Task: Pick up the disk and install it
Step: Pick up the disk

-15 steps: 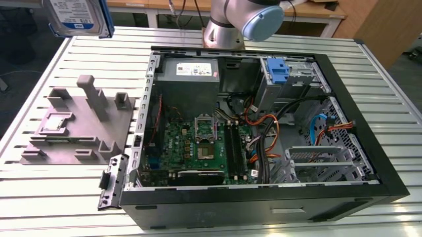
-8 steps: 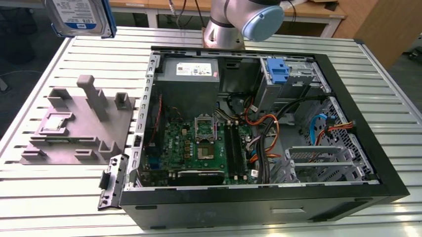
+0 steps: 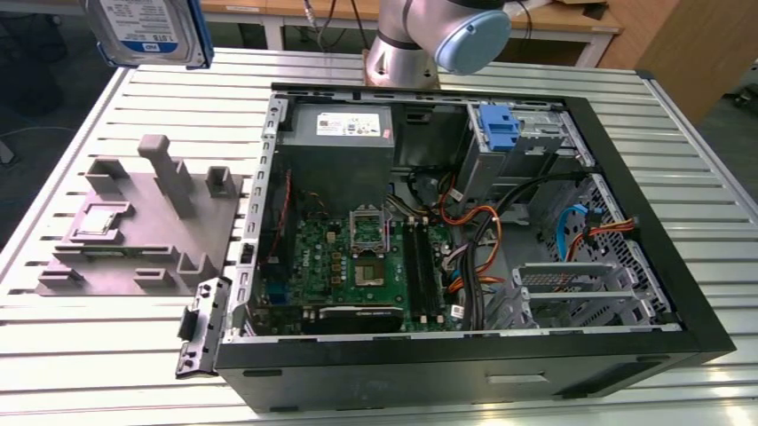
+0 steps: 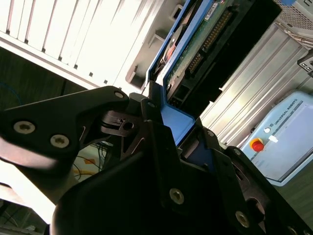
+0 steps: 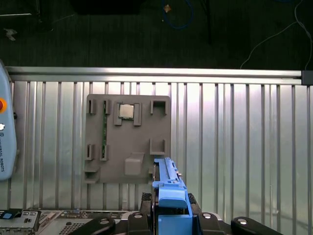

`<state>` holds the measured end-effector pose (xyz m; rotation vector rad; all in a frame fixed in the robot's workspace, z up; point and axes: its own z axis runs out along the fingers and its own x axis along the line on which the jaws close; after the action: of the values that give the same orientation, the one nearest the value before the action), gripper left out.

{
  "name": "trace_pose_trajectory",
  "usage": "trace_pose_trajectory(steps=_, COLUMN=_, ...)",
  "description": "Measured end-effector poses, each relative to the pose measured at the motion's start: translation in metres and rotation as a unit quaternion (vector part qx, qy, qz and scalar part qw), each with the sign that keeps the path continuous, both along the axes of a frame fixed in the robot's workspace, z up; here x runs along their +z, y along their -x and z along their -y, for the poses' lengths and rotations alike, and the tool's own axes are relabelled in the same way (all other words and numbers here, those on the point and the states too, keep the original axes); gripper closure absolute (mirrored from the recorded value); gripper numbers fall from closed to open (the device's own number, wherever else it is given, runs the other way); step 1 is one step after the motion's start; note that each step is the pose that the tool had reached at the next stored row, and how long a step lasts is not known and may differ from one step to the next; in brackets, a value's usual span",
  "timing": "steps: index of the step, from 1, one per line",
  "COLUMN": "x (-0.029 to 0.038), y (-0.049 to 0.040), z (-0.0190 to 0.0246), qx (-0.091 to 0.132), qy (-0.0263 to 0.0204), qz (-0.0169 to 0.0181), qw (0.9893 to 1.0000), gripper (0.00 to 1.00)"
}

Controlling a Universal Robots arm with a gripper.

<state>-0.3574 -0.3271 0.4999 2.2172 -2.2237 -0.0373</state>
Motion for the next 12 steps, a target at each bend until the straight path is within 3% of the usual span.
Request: trace_pose_trajectory(steps=12, x=0.0001, y=-0.0084, z=0.0, qx=0.0, qy=0.0, qz=-0.0001, qw=1.0, gripper=0.64)
